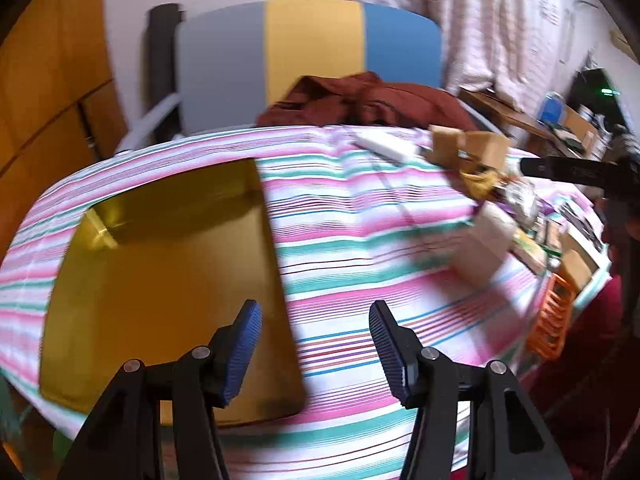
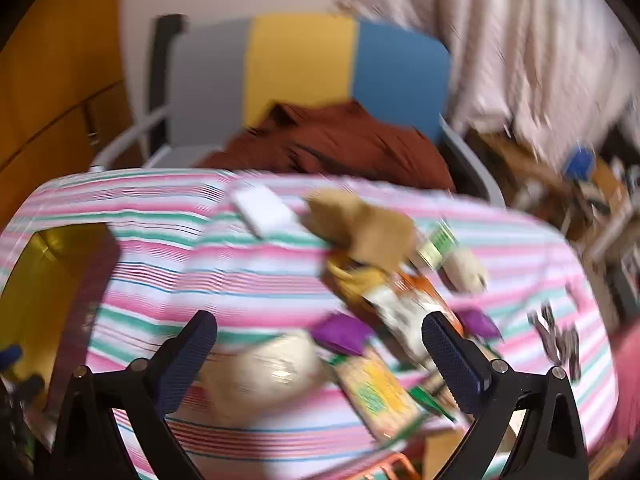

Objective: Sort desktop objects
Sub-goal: 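Grasp the white ointment box with the left tool while the right tool grasps the WEIDAN cracker pack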

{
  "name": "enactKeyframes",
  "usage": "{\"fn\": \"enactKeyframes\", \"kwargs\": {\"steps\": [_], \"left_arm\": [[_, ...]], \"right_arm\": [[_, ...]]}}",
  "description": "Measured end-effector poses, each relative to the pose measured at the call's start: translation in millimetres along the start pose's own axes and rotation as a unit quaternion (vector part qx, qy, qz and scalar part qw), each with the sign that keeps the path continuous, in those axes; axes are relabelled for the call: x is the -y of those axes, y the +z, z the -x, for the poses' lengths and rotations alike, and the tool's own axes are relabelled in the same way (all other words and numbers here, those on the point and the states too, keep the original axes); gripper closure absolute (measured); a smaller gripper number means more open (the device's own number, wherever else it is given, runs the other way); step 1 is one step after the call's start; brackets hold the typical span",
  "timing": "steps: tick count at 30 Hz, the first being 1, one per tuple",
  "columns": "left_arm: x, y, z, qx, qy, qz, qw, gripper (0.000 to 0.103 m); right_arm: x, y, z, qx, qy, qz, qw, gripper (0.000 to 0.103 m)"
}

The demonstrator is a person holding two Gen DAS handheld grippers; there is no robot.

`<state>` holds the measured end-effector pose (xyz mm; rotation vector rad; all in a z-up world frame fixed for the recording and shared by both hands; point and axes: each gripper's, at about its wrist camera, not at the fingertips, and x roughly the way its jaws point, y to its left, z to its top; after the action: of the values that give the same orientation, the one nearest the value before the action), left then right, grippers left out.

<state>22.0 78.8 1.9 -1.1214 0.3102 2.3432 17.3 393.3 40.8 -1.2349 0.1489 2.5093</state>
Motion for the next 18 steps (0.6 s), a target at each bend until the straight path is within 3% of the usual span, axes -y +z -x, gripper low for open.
{"fn": "enactKeyframes", "kwargs": {"steps": [5, 8, 11, 18], "left_arm": [[26.4, 13.3, -19.3, -0.024, -0.029, -0.046, 0.9982, 0.046], [38.9, 21.3, -26.0, -0.032, -0.07, -0.054, 0.9955, 0.046], [49.1, 27.7, -33.6, -0.041, -0.112, -0.056, 0.9913, 0.046], [72.1, 42.6, -53.9, -0.061, -0.164, -0.074, 0.9818, 0.042]], "right_arm": [[40.1, -10.3, -40.4, -0.093, -0.004, -0.029, 0.995, 0.0], [59.9, -20.8, -54.7, -0.132, 0.034, -0.081, 0.987, 0.004], [64.5, -28.5, -66.0, -0.156, 0.049, -0.093, 0.982, 0.012], [80.3, -39.1, -82.6, -0.194, 0.061, -0.126, 0.971, 0.024]]}}
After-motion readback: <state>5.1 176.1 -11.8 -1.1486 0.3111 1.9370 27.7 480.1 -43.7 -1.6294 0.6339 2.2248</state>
